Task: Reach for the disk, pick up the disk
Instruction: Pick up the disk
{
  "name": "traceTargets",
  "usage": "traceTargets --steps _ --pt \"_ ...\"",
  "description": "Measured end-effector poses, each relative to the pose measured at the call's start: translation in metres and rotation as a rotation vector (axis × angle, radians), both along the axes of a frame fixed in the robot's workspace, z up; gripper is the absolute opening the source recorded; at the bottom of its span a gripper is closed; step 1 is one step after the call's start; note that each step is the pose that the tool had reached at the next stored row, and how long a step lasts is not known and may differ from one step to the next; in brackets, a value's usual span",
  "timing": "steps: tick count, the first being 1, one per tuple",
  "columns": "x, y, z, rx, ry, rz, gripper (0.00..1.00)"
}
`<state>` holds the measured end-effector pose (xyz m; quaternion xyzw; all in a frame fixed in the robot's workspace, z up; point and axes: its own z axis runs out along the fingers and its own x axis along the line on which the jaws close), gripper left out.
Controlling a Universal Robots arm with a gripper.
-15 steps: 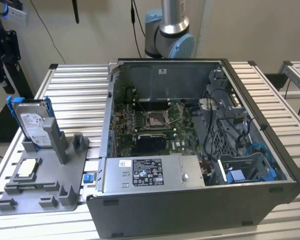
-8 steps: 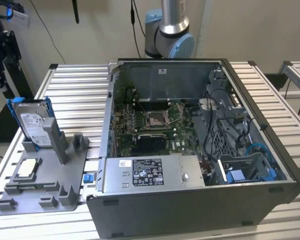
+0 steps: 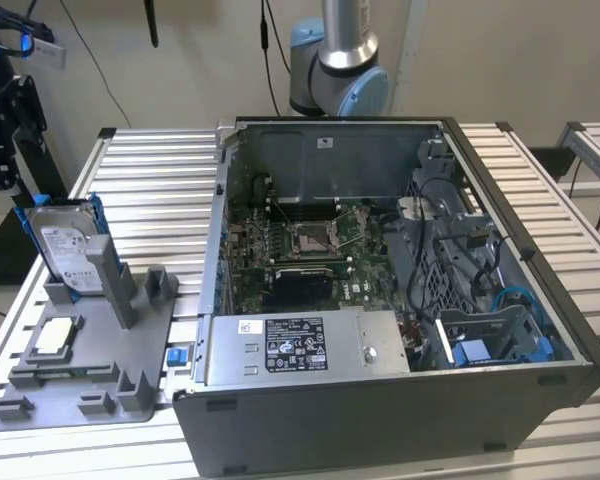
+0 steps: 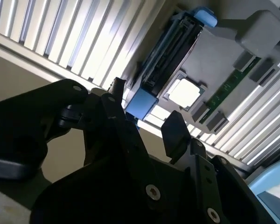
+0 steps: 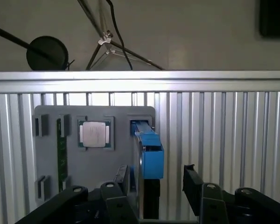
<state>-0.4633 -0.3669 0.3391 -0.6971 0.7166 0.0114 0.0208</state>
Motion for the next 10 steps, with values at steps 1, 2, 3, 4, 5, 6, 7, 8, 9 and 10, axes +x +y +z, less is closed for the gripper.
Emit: traceTargets --steps 1,2,3,4,5,6,7,8,9,10 --pt "0.0 -0.0008 -0.0019 0.0001 -0.0001 0.0 1.0" --pt "0.0 -0.0016 -0.0038 0.0001 -0.0002 0.0 1.0" --pt "0.0 -0.0019 -0.0055 0.0 0.0 0.0 1.0" --pt "-0.001 -0.0021 -0.0074 0.0 0.0 0.0 1.0" --pt "-0.001 -0.0022 -0.0092 0.0 -0.0001 0.0 1.0" --pt "-0.002 -0.0024 -0.011 0.0 -0.0001 0.0 1.0" --pt "-0.002 -0.0024 -0.0128 0.0 0.0 0.0 1.0" --pt "-0.003 -0.0024 -0.0145 -0.0001 0.0 0.0 1.0" --pt "-0.003 -0.0025 -0.0165 0.0 -0.0001 0.0 1.0" --pt "-0.003 -0.0024 -0.0183 0.0 -0.0005 0.0 1.0"
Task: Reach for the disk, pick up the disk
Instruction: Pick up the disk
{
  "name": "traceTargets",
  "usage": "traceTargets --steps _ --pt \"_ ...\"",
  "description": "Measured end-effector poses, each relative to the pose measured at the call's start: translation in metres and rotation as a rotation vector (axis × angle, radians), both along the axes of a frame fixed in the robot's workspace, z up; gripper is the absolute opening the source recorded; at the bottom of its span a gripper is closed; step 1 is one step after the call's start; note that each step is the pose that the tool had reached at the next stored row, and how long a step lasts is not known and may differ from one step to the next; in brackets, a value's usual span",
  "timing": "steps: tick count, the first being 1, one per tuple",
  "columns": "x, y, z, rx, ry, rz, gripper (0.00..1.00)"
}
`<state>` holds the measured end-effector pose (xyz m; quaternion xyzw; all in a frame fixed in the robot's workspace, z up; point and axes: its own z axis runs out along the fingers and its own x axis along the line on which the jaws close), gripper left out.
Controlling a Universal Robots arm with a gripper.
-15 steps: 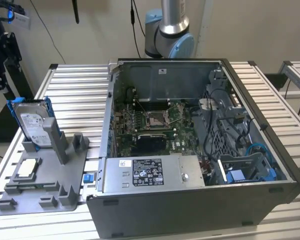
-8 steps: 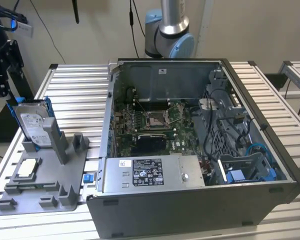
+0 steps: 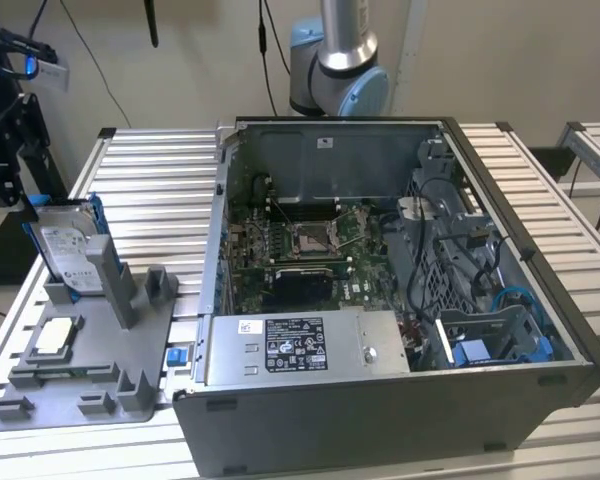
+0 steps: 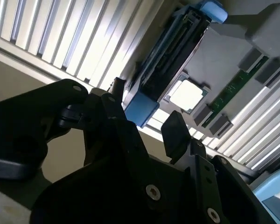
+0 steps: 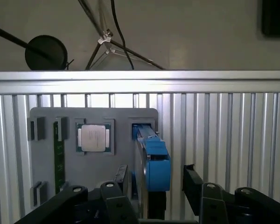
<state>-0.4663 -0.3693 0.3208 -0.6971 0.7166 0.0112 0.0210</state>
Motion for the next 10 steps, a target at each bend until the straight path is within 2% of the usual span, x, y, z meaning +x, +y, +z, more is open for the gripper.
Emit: traceTargets --steps 4,10 --pt "-0.0002 0.0001 -0.0065 0.0001 -0.0069 0.0 1.0" --pt "-0.0002 0.0001 -0.0068 0.0 -0.007 0.001 1.0"
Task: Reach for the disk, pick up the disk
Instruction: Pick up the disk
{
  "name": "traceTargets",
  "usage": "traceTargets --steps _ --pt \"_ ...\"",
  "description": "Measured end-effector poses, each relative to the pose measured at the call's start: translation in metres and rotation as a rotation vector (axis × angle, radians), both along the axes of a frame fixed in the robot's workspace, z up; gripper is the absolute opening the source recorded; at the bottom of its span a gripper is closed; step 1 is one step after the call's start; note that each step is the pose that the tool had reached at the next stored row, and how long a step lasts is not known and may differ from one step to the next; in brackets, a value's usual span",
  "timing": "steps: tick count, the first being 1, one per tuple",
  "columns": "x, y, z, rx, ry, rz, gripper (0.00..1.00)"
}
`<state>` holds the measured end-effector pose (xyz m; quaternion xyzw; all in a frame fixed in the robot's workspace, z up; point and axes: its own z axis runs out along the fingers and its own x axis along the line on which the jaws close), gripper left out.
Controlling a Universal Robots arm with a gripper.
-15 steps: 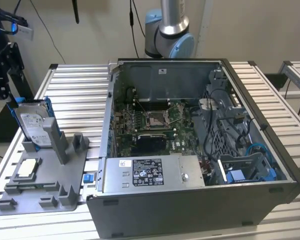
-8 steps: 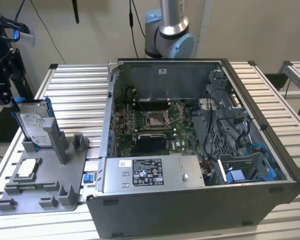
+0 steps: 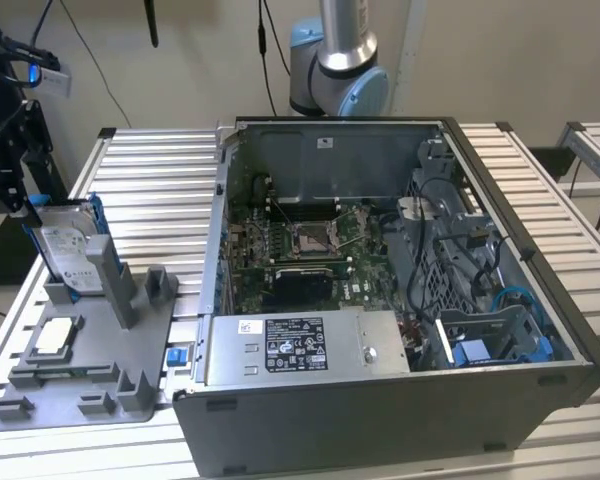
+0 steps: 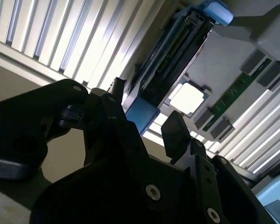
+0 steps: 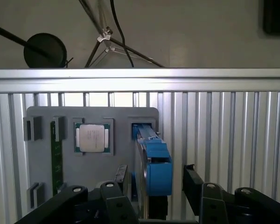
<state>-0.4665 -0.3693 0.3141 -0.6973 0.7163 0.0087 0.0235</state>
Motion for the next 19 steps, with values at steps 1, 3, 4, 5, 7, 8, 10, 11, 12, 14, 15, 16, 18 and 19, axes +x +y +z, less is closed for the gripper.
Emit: traceTargets --steps 1,3,4,5,7,8,10,11,12,14,15,16,18,19 --pt "0.0 0.0 0.0 0.0 0.0 0.0 1.0" --pt "0.0 0.0 0.0 0.0 0.0 0.0 1.0" --pt "0.0 0.0 0.0 0.0 0.0 0.0 1.0" --pt "0.0 0.0 -0.0001 0.0 0.0 0.0 1.0" --pt "0.0 0.0 -0.0007 0.0002 -0.0005 0.0 1.0" --pt "0.0 0.0 -0.0016 0.0002 -0.0015 0.0 1.0" --pt "0.0 0.0 -0.004 0.0001 -0.0036 0.0 1.0" --pt "0.0 0.0 -0.0056 0.0001 -0.0049 0.0 1.0" --pt "0.0 0.0 -0.0075 0.0 -0.0066 0.0 1.0" --pt "0.0 0.0 -0.0111 0.0001 -0.0081 0.0 1.0" --pt "0.0 0.0 -0.0129 0.0 -0.0082 0.0 1.0" --pt "0.0 0.0 -0.0147 0.0 -0.0082 0.0 1.0" --pt "0.0 0.0 -0.0183 0.0 -0.0082 0.0 1.0" --pt "0.0 0.0 -0.02 -0.0001 -0.0082 0.0 1.0"
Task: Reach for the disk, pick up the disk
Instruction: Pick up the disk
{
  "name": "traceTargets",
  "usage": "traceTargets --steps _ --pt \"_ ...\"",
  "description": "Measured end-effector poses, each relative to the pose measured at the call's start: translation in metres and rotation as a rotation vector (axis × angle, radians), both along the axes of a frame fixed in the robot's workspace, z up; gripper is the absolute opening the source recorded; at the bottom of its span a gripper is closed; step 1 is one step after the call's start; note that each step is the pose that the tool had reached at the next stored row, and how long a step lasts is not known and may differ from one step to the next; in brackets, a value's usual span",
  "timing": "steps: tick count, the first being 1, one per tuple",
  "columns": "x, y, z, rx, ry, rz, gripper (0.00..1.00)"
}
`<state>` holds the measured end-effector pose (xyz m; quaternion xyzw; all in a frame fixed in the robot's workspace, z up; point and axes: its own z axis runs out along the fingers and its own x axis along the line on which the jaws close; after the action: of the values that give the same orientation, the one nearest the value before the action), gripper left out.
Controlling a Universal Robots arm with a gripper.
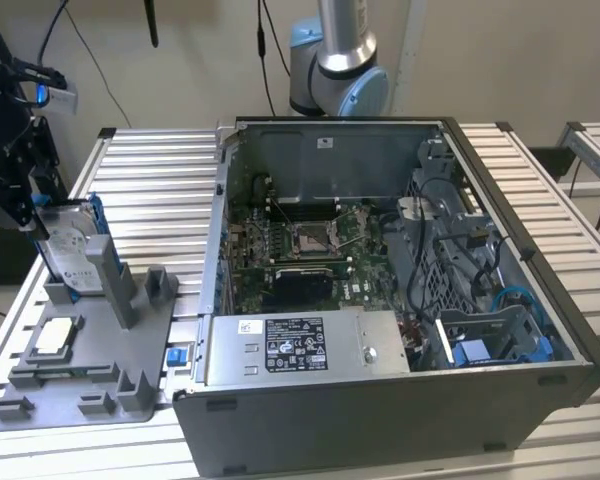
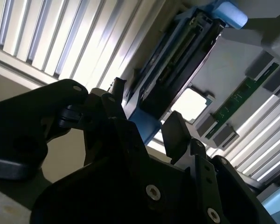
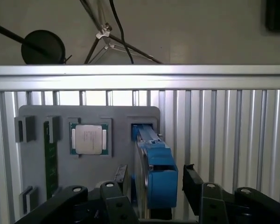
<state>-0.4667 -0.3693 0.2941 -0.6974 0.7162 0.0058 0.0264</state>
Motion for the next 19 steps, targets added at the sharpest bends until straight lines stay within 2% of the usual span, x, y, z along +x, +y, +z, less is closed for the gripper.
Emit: traceTargets --steps 5,11,19 --pt "0.0 0.0 -0.0081 0.0001 -0.0001 -0.001 1.0" --pt "0.0 0.0 -0.0084 0.0001 0.0 -0.001 1.0" --pt "0.0 0.0 -0.0127 0.0001 -0.0001 -0.001 1.0"
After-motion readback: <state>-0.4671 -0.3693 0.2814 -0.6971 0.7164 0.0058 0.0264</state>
